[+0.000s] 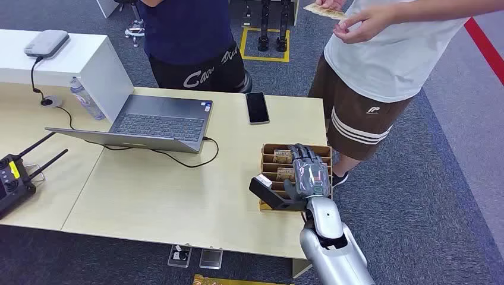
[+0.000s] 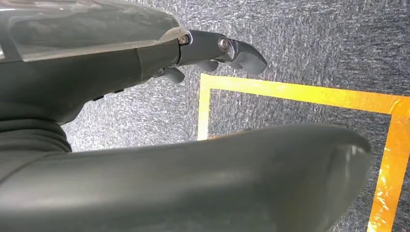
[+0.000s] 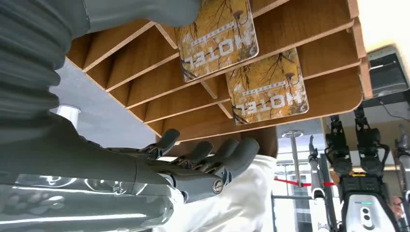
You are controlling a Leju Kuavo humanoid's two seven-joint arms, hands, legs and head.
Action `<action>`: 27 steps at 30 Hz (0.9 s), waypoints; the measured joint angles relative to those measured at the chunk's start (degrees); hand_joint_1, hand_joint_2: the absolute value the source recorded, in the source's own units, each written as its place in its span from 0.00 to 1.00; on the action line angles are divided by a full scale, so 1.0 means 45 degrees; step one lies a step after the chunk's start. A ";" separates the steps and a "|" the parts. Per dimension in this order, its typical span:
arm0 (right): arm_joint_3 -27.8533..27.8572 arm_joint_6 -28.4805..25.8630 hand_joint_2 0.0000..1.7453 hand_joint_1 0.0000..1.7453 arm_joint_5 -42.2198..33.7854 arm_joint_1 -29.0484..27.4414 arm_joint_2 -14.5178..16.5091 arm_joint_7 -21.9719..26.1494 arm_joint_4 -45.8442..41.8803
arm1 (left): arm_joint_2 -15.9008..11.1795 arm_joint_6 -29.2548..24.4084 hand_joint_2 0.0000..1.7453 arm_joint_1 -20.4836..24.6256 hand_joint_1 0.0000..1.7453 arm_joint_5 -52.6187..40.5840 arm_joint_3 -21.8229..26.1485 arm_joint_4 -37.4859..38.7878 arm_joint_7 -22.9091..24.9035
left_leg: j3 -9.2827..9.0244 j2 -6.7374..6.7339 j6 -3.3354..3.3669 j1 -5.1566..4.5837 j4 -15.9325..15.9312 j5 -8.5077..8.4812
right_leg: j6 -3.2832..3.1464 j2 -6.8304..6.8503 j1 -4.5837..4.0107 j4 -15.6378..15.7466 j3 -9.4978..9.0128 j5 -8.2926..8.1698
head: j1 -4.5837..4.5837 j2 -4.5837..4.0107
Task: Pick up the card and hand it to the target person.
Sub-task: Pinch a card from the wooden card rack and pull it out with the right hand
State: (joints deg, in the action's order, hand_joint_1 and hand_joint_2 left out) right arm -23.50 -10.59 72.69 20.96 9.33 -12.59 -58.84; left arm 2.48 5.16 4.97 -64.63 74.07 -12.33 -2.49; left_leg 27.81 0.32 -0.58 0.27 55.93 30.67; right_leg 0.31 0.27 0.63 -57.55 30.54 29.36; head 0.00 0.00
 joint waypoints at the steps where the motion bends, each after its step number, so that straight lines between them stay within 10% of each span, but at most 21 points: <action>1: 0.0000 0.0001 1.00 0.24 -0.0004 0.0000 0.0000 0.0002 0.0000 | 0.0001 -0.0010 0.00 0.0000 0.00 0.0000 0.0000 0.0000 -0.0002 | 0.0000 0.0000 0.0000 0.0000 0.0000 0.0000 | 0.0000 0.0000 0.0000 0.0000 0.0000 0.0000 | 0.0000 0.0000; 16: -0.0001 0.0100 1.00 0.29 -0.0327 0.0021 0.0024 0.0216 0.0098 | 0.0002 -0.0074 0.00 0.0001 0.00 0.0143 0.0012 0.0000 0.0045 | 0.0002 0.0000 0.0000 0.0000 0.0000 0.0000 | -0.0001 0.0000 0.0000 0.0000 0.0000 -0.0001 | -0.0001 0.0000; 27: -0.0029 0.0095 1.00 0.66 -0.0435 0.0030 0.0056 0.0233 0.0121 | 0.0002 -0.0089 0.00 -0.0001 0.00 0.0146 0.0019 0.0000 0.0068 | 0.0002 0.0000 -0.0001 0.0000 0.0000 -0.0001 | -0.0002 0.0000 0.0000 -0.0001 0.0000 -0.0001 | -0.0001 0.0000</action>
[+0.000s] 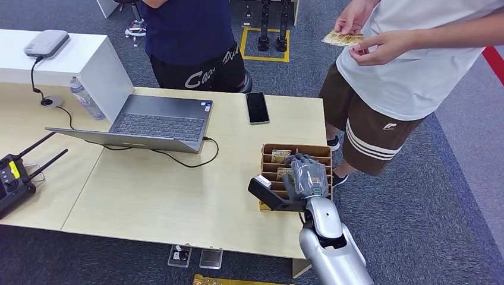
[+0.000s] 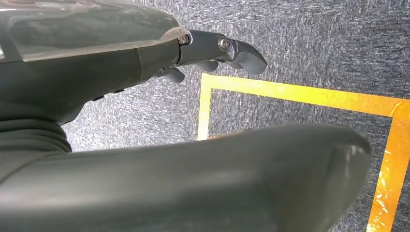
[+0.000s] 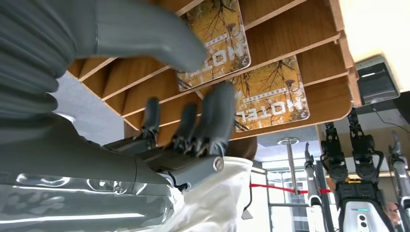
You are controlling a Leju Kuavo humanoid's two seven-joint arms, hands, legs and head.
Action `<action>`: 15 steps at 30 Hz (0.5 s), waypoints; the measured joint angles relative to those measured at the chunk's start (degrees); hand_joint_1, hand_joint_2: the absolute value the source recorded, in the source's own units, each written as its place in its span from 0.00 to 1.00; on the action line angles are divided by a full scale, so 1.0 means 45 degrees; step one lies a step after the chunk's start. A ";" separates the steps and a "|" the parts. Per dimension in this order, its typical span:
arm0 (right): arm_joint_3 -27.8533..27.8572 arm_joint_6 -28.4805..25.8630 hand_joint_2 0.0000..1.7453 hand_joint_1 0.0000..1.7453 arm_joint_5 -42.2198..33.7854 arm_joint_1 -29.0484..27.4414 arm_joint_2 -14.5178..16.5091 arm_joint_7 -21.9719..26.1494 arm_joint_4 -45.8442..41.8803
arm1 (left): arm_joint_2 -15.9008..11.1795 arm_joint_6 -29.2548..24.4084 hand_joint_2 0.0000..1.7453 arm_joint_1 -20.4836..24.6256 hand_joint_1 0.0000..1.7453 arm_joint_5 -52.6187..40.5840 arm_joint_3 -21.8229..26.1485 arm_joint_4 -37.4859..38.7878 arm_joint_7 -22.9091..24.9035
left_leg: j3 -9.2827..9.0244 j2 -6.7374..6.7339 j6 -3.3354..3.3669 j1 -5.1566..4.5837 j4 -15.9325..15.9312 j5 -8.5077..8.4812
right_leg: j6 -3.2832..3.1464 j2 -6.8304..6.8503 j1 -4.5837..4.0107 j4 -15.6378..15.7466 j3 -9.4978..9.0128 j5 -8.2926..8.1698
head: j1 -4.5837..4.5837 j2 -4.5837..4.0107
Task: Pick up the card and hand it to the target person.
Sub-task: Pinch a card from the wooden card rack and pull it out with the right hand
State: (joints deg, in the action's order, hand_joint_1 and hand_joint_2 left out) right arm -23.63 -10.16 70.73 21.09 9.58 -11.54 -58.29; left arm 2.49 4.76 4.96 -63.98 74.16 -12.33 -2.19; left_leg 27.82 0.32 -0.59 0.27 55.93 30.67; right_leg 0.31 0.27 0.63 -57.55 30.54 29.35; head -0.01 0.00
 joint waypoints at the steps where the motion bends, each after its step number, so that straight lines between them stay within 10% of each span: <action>1: 0.0000 0.0000 1.00 0.66 0.0000 0.0001 0.0004 0.0001 0.0000 | 0.0000 0.0000 0.00 0.0000 0.00 0.0000 0.0000 0.0000 0.0000 | 0.0000 0.0000 0.0000 0.0000 0.0000 0.0000 | 0.0000 0.0000 0.0000 0.0000 0.0000 0.0000 | -0.0001 0.0000; 15: -0.0010 0.0039 1.00 0.64 -0.0074 -0.0001 0.0007 -0.0069 -0.0047 | 0.0000 -0.0013 0.00 0.0000 0.00 0.0000 0.0000 0.0000 0.0068 | -0.0003 0.0000 0.0000 0.0000 0.0000 -0.0001 | -0.0003 0.0000 0.0000 0.0000 -0.0001 -0.0002 | 0.0001 0.0000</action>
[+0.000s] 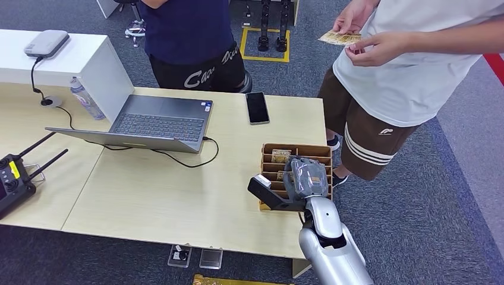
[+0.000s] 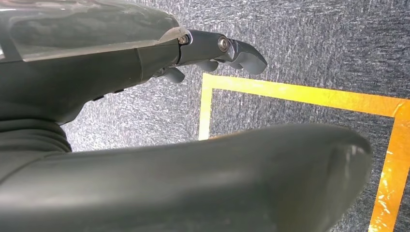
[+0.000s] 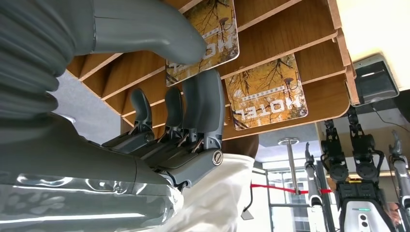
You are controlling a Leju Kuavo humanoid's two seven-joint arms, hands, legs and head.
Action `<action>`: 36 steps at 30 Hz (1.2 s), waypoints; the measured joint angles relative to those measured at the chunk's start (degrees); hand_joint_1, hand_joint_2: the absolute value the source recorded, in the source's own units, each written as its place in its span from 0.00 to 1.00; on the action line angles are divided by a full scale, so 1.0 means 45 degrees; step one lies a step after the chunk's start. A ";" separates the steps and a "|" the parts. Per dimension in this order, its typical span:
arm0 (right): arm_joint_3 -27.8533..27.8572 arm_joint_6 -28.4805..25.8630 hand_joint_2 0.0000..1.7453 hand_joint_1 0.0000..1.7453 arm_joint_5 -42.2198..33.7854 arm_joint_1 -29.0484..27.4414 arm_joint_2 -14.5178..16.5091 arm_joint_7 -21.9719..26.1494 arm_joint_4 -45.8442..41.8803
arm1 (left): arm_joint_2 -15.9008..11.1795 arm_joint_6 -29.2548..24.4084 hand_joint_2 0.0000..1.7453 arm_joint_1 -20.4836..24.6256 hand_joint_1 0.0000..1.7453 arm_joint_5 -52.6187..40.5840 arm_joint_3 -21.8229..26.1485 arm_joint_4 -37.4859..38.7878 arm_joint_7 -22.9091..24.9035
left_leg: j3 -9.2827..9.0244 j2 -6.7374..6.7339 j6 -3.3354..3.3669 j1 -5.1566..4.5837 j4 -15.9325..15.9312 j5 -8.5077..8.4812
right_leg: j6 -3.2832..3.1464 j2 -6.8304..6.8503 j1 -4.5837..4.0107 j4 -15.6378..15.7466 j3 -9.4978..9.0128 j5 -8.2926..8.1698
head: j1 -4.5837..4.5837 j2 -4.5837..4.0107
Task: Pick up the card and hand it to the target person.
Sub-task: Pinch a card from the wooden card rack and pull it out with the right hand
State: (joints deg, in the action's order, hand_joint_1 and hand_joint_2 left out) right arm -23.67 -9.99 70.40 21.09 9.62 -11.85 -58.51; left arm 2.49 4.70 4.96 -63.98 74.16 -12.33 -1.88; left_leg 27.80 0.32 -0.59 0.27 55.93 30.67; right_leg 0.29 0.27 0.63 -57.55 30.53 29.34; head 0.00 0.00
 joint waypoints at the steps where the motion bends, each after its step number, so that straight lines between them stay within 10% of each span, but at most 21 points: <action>1: 0.0000 0.0002 1.00 0.63 -0.0006 0.0000 -0.0001 -0.0007 -0.0001 | 0.0000 0.0001 0.00 -0.0001 0.00 0.0000 0.0000 0.0000 0.0000 | 0.0000 0.0000 0.0000 0.0000 0.0000 0.0000 | 0.0000 0.0000 0.0000 0.0000 0.0000 0.0000 | 0.0000 0.0000; 8: 0.0000 0.0004 1.00 0.69 -0.0079 -0.0034 -0.0045 -0.0028 -0.0018 | 0.0000 0.0208 0.00 -0.0005 0.00 -0.0049 -0.0001 0.0000 -0.0219 | -0.0001 0.0000 0.0000 0.0000 0.0000 0.0000 | 0.0000 0.0000 0.0000 0.0000 0.0001 0.0000 | 0.0000 0.0000; 12: 0.0000 0.0005 1.00 0.73 -0.0114 -0.0068 -0.0063 -0.0028 -0.0053 | -0.0001 0.0577 1.00 -0.0005 0.00 -0.0044 -0.0005 0.0000 -0.0596 | -0.0001 0.0000 0.0000 0.0000 0.0000 0.0000 | 0.0000 0.0000 0.0000 0.0000 0.0000 0.0000 | 0.0000 0.0000; 36: 0.0000 -0.0098 1.00 0.78 -0.0381 -0.0032 -0.0063 0.0163 -0.0010 | -0.0004 0.0438 1.00 -0.0068 0.00 0.0170 -0.0013 0.0000 -0.0582 | -0.0004 0.0000 -0.0002 0.0000 0.0000 -0.0002 | -0.0002 -0.0001 -0.0001 0.0000 -0.0002 -0.0001 | -0.0001 0.0000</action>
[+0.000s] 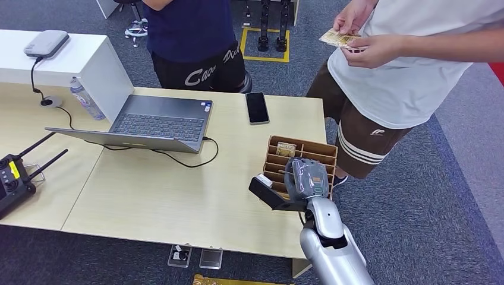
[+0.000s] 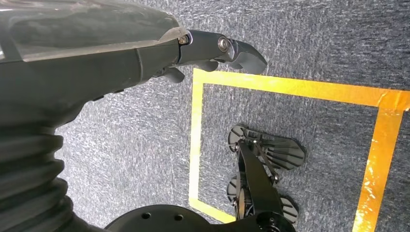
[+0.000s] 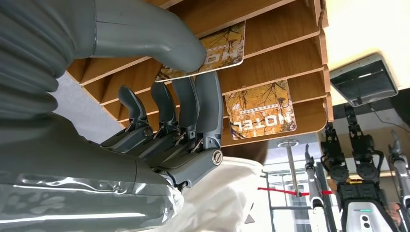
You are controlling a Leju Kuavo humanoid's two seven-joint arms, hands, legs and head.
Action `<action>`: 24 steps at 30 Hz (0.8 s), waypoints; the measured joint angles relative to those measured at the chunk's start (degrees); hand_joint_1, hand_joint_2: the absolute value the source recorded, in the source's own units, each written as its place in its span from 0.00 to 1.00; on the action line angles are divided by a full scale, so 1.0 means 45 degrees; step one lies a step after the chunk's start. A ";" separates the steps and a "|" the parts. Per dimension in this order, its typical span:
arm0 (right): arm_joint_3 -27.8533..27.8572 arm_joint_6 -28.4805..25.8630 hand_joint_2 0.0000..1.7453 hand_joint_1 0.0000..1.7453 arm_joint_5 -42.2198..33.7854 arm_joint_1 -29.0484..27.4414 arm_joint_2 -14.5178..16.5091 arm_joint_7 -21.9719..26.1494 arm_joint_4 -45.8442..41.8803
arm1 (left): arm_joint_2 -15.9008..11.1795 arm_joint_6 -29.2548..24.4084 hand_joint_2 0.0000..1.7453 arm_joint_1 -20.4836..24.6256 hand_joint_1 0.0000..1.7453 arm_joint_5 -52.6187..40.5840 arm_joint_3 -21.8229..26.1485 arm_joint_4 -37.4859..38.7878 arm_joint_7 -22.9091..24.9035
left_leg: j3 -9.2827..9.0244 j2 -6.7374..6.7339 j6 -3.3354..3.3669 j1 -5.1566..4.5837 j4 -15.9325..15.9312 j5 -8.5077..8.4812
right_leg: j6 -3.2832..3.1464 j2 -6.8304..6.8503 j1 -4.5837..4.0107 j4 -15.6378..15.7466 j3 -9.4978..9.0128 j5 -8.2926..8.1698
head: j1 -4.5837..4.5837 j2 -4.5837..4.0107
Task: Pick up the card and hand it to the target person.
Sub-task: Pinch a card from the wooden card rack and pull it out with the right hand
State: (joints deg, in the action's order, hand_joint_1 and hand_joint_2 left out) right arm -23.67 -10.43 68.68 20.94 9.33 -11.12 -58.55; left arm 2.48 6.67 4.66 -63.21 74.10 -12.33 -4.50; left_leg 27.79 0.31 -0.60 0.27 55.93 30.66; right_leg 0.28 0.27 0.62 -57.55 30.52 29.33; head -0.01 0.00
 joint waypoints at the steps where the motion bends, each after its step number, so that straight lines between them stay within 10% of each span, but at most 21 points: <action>1: 0.0000 -0.0020 1.00 0.78 -0.0097 0.0008 0.0000 0.0055 0.0018 | 0.0000 -0.0011 1.00 0.0000 0.00 0.0001 0.0001 0.0000 0.0026 | 0.0000 0.0000 0.0000 0.0000 0.0000 0.0000 | 0.0000 0.0000 0.0000 0.0000 0.0000 0.0000 | 0.0000 0.0000; 24: -0.0003 -0.0271 1.00 0.78 -0.0922 -0.0397 -0.0902 0.0345 -0.4870 | -0.0021 -0.0152 1.00 -0.0016 0.00 0.0028 0.0043 0.0000 0.0057 | 0.0005 0.0000 0.0000 0.0000 0.0000 0.0000 | 0.0000 0.0000 0.0000 0.0000 0.0006 0.0000 | -0.0007 0.0000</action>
State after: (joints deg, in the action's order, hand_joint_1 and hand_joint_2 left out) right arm -23.68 -11.65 64.53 19.16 5.27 -9.57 -80.46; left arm 2.38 5.99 4.58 -63.08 74.29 -12.33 -4.24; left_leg 27.81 0.32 -0.60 0.27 55.93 30.66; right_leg 0.28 0.26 0.62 -57.55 30.55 29.33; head -0.04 0.00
